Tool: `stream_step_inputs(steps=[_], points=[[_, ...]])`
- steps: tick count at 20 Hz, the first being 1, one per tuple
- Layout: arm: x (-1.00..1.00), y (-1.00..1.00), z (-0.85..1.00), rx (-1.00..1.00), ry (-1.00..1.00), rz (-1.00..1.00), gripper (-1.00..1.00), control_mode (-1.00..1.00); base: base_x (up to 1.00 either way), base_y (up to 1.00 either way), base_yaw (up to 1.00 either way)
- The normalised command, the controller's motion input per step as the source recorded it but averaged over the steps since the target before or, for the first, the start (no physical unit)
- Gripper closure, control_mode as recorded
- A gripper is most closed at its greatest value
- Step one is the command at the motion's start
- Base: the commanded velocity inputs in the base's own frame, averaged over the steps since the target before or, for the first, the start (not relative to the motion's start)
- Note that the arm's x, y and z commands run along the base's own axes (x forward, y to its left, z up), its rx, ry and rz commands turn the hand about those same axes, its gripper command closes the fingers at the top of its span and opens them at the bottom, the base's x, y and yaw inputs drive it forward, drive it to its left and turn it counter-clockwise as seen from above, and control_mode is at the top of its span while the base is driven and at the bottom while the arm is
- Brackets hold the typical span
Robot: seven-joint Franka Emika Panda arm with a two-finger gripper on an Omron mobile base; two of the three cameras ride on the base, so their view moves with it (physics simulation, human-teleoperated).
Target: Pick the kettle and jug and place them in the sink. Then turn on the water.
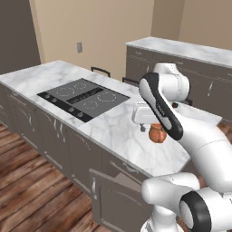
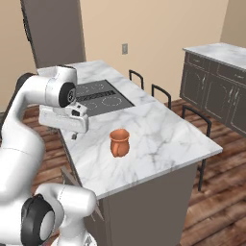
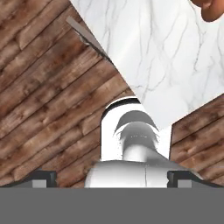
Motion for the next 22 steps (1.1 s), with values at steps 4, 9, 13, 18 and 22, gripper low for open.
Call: stream_step_inputs(steps=[4, 9, 13, 18, 22], points=[[-0.37, -0.55, 0.0, -0.08, 0.04, -0.15, -1.0, -1.0, 0.0, 0.0, 0.0], [-0.16, -0.33, -0.1, 0.0, -0.04, -0.05, -1.0, -1.0, 0.0, 0.0, 0.0], [-0.21, -0.17, -0.04, 0.0, -0.2, -0.03, -1.0, -1.0, 0.0, 0.0, 0.0], [-0.08, -0.28, 0.0, -0.01, -0.16, -0.08, -1.0, -1.0, 0.0, 0.0, 0.0], [0.06, -0.39, 0.0, -0.14, -0.02, -0.03, -1.0, -1.0, 0.0, 0.0, 0.0]])
